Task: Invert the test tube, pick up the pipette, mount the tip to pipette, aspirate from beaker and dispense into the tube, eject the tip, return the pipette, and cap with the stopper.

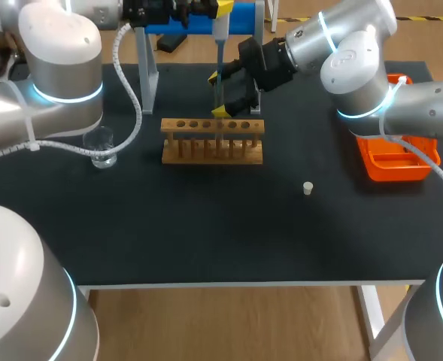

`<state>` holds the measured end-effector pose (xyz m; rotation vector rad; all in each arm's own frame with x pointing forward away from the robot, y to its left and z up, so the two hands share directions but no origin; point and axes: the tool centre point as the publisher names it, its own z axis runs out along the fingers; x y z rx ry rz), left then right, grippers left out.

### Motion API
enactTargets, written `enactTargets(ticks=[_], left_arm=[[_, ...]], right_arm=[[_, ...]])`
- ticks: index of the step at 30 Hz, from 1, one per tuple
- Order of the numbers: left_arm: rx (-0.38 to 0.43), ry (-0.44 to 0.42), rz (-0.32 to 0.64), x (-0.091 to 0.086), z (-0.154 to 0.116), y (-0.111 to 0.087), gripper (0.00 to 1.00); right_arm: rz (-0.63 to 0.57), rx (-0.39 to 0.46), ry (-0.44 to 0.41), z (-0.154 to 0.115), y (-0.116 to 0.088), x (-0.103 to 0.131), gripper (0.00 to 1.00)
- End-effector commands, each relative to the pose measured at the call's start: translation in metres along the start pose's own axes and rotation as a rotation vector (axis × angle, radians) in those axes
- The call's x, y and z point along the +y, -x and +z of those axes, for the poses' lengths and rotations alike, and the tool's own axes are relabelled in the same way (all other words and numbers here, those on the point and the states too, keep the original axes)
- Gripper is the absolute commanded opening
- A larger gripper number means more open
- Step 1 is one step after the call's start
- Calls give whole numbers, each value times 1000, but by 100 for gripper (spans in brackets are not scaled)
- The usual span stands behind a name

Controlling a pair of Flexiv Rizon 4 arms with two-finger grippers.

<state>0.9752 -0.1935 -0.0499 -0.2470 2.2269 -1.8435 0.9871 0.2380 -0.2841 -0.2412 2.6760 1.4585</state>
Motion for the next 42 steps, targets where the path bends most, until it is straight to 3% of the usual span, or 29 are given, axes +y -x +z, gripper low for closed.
enactTargets(ticks=[1,42], left_arm=[[0,-3,-2,2,0,0,0],[15,11,-33,23,8,4,0]], right_arm=[[1,2,-3,-1,0,1,100],[1,2,-3,-1,0,1,100]])
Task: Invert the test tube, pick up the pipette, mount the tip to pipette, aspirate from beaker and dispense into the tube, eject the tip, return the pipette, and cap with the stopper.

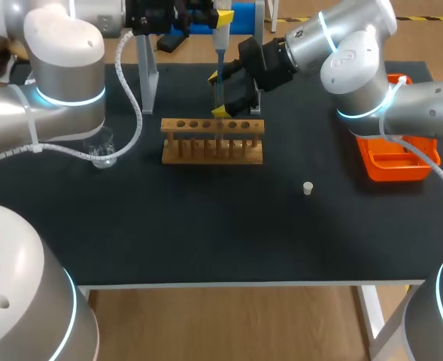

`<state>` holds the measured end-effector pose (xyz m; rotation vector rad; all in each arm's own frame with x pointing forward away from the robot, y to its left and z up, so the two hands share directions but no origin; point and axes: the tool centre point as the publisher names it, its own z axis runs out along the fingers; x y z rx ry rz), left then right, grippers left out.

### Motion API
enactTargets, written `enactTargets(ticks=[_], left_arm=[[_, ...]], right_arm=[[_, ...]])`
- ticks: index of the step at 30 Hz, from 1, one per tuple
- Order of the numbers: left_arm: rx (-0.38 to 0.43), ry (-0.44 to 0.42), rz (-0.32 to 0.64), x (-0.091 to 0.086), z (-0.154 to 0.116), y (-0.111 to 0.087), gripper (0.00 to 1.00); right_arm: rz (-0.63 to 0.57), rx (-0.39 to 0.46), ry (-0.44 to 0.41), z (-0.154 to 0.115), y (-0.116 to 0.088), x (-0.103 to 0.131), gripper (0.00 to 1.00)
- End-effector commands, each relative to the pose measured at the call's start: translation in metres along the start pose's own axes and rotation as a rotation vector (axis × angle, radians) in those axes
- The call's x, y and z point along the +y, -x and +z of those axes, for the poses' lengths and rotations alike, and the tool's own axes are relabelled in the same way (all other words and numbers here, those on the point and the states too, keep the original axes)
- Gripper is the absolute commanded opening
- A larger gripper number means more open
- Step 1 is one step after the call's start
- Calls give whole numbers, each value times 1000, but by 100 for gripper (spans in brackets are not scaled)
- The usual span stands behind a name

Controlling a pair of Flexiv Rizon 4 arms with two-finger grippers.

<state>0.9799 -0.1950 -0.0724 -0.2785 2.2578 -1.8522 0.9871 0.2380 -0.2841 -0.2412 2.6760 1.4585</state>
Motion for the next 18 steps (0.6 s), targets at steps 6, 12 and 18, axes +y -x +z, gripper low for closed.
enactTargets(ticks=[6,12,18], left_arm=[[4,-8,7,2,1,2,0],[4,4,8,4,1,1,0],[-2,-3,17,6,0,0,0]], right_arm=[[1,2,-3,-1,0,1,100],[1,2,-3,-1,0,1,100],[1,2,-3,-1,0,1,100]])
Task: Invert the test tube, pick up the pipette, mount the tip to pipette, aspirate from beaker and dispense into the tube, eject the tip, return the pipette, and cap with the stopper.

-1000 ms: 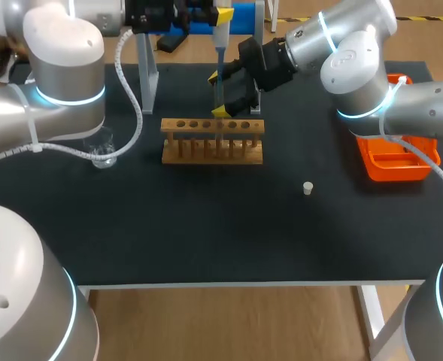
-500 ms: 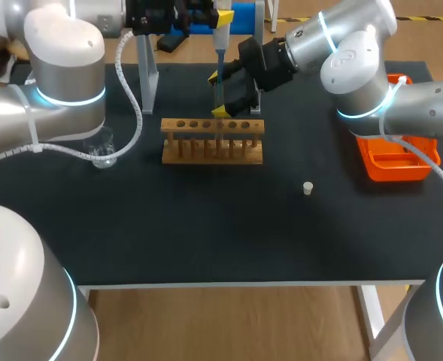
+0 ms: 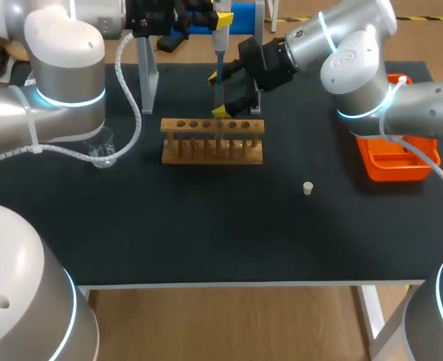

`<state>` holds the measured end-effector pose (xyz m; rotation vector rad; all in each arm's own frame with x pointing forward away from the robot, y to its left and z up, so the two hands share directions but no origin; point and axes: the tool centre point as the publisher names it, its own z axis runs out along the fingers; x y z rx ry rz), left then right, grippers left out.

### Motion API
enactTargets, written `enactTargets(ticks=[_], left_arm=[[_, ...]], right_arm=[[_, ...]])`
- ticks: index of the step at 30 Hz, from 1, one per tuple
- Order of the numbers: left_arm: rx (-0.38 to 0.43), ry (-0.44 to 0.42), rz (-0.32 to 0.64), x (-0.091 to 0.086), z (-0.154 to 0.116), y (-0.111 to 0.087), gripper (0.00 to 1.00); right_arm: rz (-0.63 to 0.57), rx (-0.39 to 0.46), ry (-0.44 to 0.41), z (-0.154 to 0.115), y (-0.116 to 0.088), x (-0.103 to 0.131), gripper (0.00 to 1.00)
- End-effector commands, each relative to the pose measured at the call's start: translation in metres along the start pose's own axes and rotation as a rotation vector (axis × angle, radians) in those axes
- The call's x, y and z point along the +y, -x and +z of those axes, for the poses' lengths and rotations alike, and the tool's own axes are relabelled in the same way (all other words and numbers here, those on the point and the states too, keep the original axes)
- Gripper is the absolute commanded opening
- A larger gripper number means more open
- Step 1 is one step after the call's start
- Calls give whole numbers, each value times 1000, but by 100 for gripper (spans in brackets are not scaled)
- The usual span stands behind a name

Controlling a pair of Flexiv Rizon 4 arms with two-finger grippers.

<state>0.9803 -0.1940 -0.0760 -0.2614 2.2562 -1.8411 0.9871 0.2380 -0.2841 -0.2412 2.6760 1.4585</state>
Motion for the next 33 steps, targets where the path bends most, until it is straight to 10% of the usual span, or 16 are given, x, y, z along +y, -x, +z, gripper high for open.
enactTargets(ticks=[1,33], left_arm=[[-2,-7,2,2,0,0,0],[-13,-21,27,8,-2,-1,0]], right_arm=[[1,2,-3,-1,0,1,100],[1,2,-3,-1,0,1,100]])
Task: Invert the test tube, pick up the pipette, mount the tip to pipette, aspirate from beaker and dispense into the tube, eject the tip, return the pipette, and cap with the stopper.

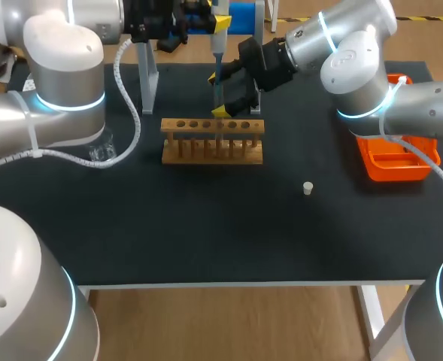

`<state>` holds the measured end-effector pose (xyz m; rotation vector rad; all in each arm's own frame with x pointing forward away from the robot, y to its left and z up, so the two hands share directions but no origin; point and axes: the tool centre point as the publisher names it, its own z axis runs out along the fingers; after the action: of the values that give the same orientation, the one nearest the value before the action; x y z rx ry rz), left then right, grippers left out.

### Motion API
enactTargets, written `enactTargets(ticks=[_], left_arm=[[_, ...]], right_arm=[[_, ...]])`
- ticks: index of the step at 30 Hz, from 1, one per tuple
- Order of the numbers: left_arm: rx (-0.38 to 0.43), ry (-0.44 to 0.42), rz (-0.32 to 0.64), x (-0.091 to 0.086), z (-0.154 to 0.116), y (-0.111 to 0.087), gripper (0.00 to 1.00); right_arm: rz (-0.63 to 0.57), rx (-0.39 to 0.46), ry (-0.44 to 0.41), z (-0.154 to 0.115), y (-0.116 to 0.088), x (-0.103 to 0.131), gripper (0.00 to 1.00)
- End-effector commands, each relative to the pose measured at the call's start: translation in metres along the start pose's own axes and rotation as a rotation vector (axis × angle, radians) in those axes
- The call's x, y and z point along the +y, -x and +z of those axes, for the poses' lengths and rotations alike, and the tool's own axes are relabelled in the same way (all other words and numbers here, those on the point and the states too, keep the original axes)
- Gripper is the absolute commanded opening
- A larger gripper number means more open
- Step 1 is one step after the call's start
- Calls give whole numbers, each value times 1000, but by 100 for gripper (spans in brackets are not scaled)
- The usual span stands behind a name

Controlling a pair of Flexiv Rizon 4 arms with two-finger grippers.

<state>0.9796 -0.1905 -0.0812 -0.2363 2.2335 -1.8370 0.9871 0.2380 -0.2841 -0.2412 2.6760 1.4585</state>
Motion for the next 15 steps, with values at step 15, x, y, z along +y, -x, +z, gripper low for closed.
enactTargets(ticks=[15], left_arm=[[1,2,8,-2,0,-3,0]], right_arm=[[1,2,-3,-1,0,1,100]])
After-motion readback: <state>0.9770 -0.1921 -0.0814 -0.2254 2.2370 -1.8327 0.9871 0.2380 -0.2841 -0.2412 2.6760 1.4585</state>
